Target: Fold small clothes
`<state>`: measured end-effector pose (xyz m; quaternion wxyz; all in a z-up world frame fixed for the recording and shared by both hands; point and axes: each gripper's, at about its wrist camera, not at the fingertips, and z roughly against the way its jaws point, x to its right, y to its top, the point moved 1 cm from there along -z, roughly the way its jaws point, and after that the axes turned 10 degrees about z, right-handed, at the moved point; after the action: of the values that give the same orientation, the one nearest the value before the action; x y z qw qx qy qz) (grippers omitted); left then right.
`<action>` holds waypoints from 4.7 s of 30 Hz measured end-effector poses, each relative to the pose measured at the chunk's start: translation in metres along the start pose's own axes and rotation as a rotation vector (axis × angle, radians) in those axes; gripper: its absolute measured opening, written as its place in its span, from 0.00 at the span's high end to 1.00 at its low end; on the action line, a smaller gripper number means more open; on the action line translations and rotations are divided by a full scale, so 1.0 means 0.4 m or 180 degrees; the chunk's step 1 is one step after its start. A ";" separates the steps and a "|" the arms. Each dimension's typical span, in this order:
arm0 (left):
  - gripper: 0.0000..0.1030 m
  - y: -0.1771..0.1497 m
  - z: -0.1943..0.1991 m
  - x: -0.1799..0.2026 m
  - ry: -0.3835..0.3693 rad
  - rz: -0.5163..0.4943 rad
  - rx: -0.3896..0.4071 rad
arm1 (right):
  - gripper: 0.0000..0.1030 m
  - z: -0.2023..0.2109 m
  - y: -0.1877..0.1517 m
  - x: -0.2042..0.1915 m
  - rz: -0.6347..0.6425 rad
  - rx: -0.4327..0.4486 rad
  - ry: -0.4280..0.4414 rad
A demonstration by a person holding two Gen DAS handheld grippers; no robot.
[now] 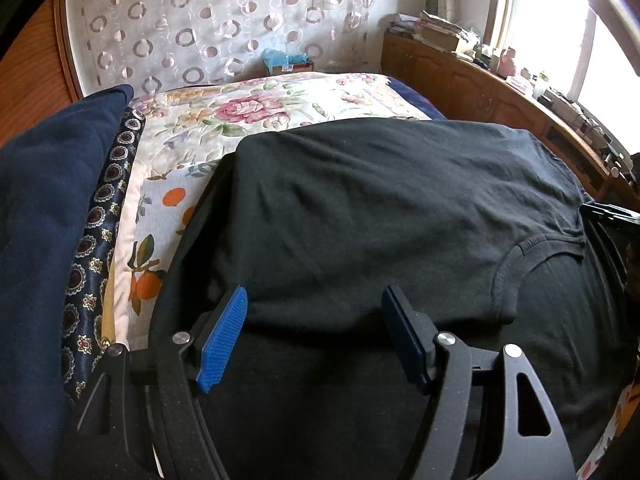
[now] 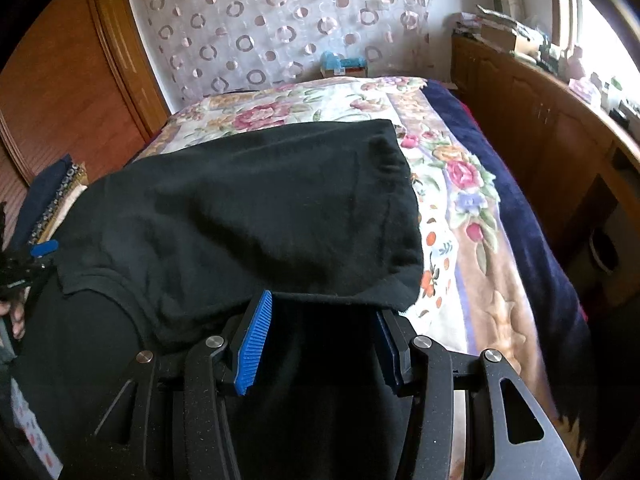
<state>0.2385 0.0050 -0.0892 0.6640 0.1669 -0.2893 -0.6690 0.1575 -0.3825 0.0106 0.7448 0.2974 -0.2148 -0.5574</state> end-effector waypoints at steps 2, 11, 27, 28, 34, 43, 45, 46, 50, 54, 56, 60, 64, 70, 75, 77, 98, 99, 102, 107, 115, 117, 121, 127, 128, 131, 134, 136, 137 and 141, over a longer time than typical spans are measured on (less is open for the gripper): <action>0.31 -0.003 0.001 0.000 0.0016 0.0018 -0.0010 | 0.51 0.001 -0.009 -0.014 0.0039 0.0021 -0.0045; 0.31 -0.016 0.010 -0.023 0.0158 0.0236 0.0005 | 0.51 -0.005 -0.042 -0.019 0.0107 0.0047 -0.0109; 0.31 0.014 -0.020 -0.030 0.0290 0.0231 -0.0007 | 0.51 -0.032 -0.010 -0.043 0.0098 0.0165 0.0063; 0.32 0.014 -0.020 -0.031 0.0290 0.0228 -0.0009 | 0.51 -0.032 -0.009 -0.045 0.0105 0.0183 0.0072; 0.51 0.025 -0.019 -0.044 0.0255 0.0286 0.0000 | 0.51 -0.064 -0.010 -0.034 0.0098 0.0148 0.0017; 0.68 0.030 -0.029 -0.031 0.0277 0.0246 0.0045 | 0.51 -0.102 0.001 -0.020 0.0039 0.0040 -0.0098; 0.68 0.034 -0.030 -0.031 0.0282 0.0271 0.0036 | 0.51 -0.109 0.006 -0.015 0.0018 0.0041 -0.0123; 0.68 0.036 -0.031 -0.032 0.0290 0.0267 0.0036 | 0.51 -0.107 0.011 -0.016 0.0005 0.0051 -0.0133; 0.70 0.036 -0.031 -0.035 0.0285 0.0257 0.0050 | 0.51 -0.108 0.019 0.011 -0.0119 0.0091 -0.0237; 0.88 0.031 -0.022 -0.031 0.0256 0.0213 0.0084 | 0.52 -0.135 0.021 0.027 -0.0162 0.0030 -0.0210; 0.90 0.029 -0.011 -0.024 0.0234 0.0172 0.0137 | 0.63 -0.149 0.020 0.025 -0.0127 0.0012 -0.0223; 0.91 0.033 0.042 -0.015 0.0115 0.0167 0.0368 | 0.94 -0.138 0.033 0.007 -0.0009 0.0170 -0.0183; 0.91 0.055 0.112 -0.015 -0.0007 0.0220 0.0608 | 0.95 -0.085 0.056 -0.023 0.0214 0.0490 -0.0238; 0.92 0.070 0.196 -0.020 -0.0135 0.0254 0.0864 | 0.96 -0.004 0.102 -0.046 0.0312 0.0819 -0.0344; 0.92 0.080 0.227 -0.024 -0.0183 0.0260 0.0943 | 0.96 -0.005 0.114 -0.017 0.0169 0.0786 -0.0417; 0.92 0.082 0.239 -0.026 -0.0218 0.0271 0.0965 | 0.96 -0.011 0.115 -0.021 0.0186 0.0763 -0.0395; 0.92 -0.174 0.443 -0.041 -0.0251 0.0270 0.0949 | 0.96 0.227 -0.184 -0.104 0.0367 0.0856 -0.0135; 0.92 -0.186 0.450 -0.040 -0.0243 0.0276 0.0948 | 0.96 0.235 -0.196 -0.105 0.0361 0.0851 -0.0119; 0.92 -0.209 0.459 -0.035 -0.0217 0.0291 0.0896 | 0.96 0.257 -0.232 -0.112 0.0375 0.0841 -0.0092; 0.91 -0.252 0.419 -0.034 -0.0125 0.0246 0.0682 | 0.96 0.259 -0.265 -0.115 0.0330 0.0661 -0.0029; 0.60 -0.303 0.370 -0.057 -0.0030 0.0286 0.0506 | 0.75 0.174 -0.275 -0.105 0.0462 0.0157 -0.0287; 0.57 -0.312 0.376 -0.065 -0.0039 0.0302 0.0527 | 0.68 0.186 -0.264 -0.101 0.0487 0.0159 -0.0311; 0.39 -0.332 0.373 -0.069 -0.0005 0.0299 0.0472 | 0.64 0.212 -0.261 -0.112 0.0517 0.0170 -0.0361; 0.27 -0.361 0.375 -0.076 0.0038 0.0292 0.0498 | 0.59 0.262 -0.277 -0.147 0.0602 0.0219 -0.0372; 0.27 -0.360 0.374 -0.077 0.0051 0.0296 0.0503 | 0.59 0.257 -0.283 -0.146 0.0613 0.0236 -0.0386; 0.27 -0.363 0.367 -0.082 0.0089 0.0311 0.0502 | 0.59 0.258 -0.296 -0.147 0.0614 0.0271 -0.0414; 0.27 -0.365 0.363 -0.087 0.0106 0.0331 0.0491 | 0.59 0.226 -0.290 -0.147 0.0588 0.0289 -0.0395; 0.27 -0.370 0.360 -0.089 0.0117 0.0341 0.0472 | 0.59 0.205 -0.290 -0.148 0.0581 0.0288 -0.0369; 0.27 -0.373 0.358 -0.089 0.0120 0.0345 0.0466 | 0.59 0.192 -0.290 -0.151 0.0572 0.0292 -0.0358; 0.27 -0.382 0.358 -0.087 0.0114 0.0345 0.0453 | 0.59 0.146 -0.282 -0.160 0.0536 0.0296 -0.0291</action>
<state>0.0327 0.0556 -0.0764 0.6908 0.2098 -0.3328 -0.6067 0.0219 -0.3557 -0.0228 0.7637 0.2868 -0.2985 -0.4953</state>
